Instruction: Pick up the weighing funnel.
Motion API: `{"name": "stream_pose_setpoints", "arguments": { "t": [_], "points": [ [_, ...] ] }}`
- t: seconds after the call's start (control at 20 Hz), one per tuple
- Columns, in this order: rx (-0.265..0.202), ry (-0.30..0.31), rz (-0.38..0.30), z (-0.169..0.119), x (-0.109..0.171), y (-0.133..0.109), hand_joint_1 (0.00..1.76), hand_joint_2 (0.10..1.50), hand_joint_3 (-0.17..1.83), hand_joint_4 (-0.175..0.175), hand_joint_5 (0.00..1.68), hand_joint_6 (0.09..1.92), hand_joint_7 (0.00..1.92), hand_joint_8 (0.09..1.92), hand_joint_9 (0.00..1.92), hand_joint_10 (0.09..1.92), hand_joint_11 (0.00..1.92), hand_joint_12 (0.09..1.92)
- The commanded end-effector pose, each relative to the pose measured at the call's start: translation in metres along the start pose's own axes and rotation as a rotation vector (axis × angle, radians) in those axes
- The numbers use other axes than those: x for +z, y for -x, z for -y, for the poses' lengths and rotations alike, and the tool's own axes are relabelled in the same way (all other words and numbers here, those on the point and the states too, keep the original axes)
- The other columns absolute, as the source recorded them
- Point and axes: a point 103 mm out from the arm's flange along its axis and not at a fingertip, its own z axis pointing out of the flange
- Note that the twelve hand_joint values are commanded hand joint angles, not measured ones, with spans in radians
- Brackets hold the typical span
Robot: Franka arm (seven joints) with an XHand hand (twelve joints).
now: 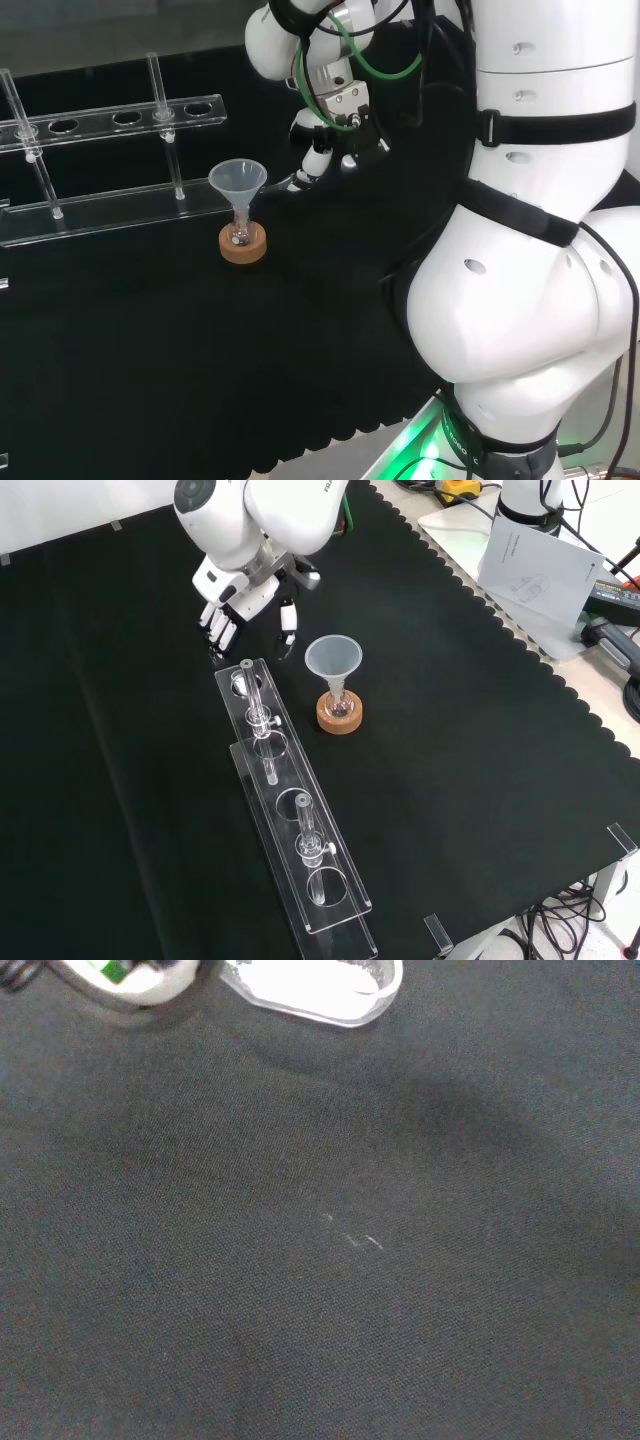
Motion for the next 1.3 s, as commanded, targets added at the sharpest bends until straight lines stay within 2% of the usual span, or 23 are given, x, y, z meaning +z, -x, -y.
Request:
{"name": "stream_pose_setpoints", "arguments": {
  "t": [0.05,0.8,0.95,1.15,1.3],
  "points": [
    [-0.002,-0.014,0.022,-0.015,0.009,-0.007,0.81,0.65,0.48,-0.040,0.62,0.14,0.38,0.72,0.60,0.60,0.37,1.32],
    [0.010,-0.046,0.018,-0.037,0.022,-0.001,0.82,0.65,0.49,-0.035,0.63,0.18,0.40,0.72,0.62,0.60,0.38,1.32],
    [0.008,-0.047,0.014,-0.038,0.023,0.000,0.82,0.65,0.50,-0.032,0.62,0.24,0.40,0.72,0.63,0.59,0.38,1.31],
    [0.007,-0.051,0.021,-0.042,0.025,0.000,0.83,0.64,0.51,-0.023,0.60,0.48,0.43,0.71,0.65,0.58,0.39,1.31],
    [0.008,-0.050,0.024,-0.045,0.029,0.001,0.84,0.65,0.51,-0.014,0.62,0.58,0.44,0.71,0.66,0.58,0.40,1.31]
  ]
}}
